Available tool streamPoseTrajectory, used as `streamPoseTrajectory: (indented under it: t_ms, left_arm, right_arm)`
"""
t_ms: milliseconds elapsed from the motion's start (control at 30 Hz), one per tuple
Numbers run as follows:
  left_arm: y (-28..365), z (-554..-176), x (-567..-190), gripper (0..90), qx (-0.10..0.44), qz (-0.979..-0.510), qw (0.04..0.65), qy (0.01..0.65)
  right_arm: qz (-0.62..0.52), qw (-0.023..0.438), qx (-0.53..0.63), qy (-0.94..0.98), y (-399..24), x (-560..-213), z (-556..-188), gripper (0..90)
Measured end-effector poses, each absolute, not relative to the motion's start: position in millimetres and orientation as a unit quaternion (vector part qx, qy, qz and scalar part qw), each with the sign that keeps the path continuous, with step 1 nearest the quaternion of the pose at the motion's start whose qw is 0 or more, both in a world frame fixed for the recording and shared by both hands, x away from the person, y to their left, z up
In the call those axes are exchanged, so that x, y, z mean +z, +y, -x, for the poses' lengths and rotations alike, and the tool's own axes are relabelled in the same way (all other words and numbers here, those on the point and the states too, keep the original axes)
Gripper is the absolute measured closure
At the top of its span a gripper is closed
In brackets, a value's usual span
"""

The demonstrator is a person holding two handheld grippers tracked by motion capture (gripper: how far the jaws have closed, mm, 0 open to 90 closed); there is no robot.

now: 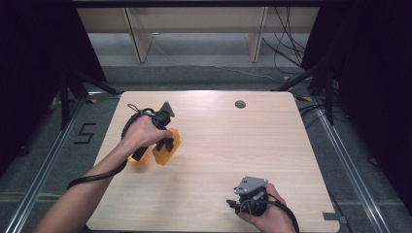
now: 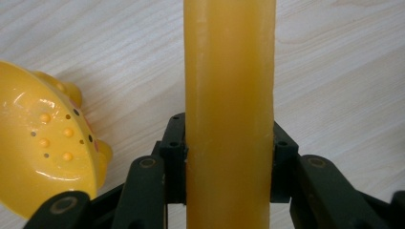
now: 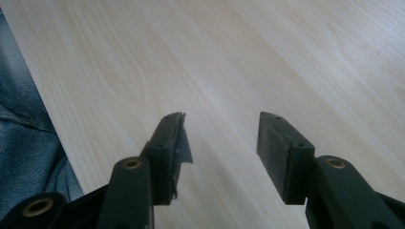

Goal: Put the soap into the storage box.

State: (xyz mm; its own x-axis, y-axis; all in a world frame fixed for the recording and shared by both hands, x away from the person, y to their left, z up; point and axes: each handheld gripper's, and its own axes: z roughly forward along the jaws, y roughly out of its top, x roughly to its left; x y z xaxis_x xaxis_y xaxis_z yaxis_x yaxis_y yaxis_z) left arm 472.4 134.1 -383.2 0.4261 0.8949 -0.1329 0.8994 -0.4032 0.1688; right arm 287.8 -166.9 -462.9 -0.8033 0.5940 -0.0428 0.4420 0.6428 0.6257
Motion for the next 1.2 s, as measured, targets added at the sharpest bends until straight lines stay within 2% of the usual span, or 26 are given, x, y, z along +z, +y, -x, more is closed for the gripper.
streamPoseTrajectory:
  t_ms: [1200]
  left_arm:
    - [154.2, -482.5, -374.2, 60.5, -0.006, -0.822, 0.103, 0.559]
  right_arm:
    - [-0.296, 0.126, 0.317, 0.892, -166.8, -463.0, -286.9, 52.2]
